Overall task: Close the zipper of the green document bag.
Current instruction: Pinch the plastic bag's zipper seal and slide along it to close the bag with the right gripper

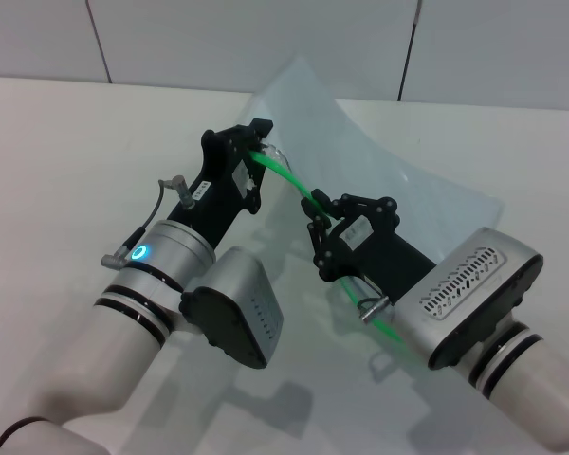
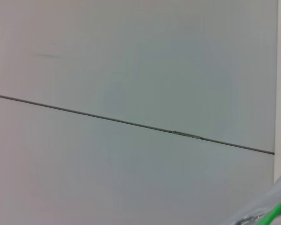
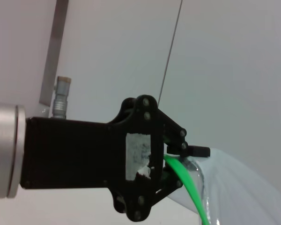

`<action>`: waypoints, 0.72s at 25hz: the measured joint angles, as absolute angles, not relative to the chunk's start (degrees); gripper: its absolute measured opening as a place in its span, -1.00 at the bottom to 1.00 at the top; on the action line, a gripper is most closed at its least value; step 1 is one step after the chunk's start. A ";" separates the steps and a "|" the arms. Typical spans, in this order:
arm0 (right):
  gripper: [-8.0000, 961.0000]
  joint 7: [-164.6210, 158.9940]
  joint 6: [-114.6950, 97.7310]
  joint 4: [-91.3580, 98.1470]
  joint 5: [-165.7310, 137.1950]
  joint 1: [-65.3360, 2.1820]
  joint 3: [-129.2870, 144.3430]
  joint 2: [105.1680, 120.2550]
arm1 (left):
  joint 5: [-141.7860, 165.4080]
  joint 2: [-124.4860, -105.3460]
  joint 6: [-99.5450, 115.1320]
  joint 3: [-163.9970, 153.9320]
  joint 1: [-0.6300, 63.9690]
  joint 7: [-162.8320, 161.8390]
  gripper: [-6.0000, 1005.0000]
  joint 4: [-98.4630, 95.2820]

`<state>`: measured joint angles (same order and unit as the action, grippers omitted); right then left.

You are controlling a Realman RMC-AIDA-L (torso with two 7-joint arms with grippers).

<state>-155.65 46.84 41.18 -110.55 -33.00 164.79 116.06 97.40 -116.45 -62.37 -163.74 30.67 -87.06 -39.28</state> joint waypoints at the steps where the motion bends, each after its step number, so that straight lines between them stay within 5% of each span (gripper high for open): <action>1: -0.81 -155.65 46.84 41.14 -110.56 -32.96 164.79 116.07 | 97.39 -116.45 -62.42 -163.74 30.67 -87.24 -0.87 -39.28; 18: -0.80 -155.81 46.84 39.69 -110.24 -32.60 164.79 116.15 | 97.31 -116.45 -64.07 -163.74 30.46 -89.17 -0.85 -39.28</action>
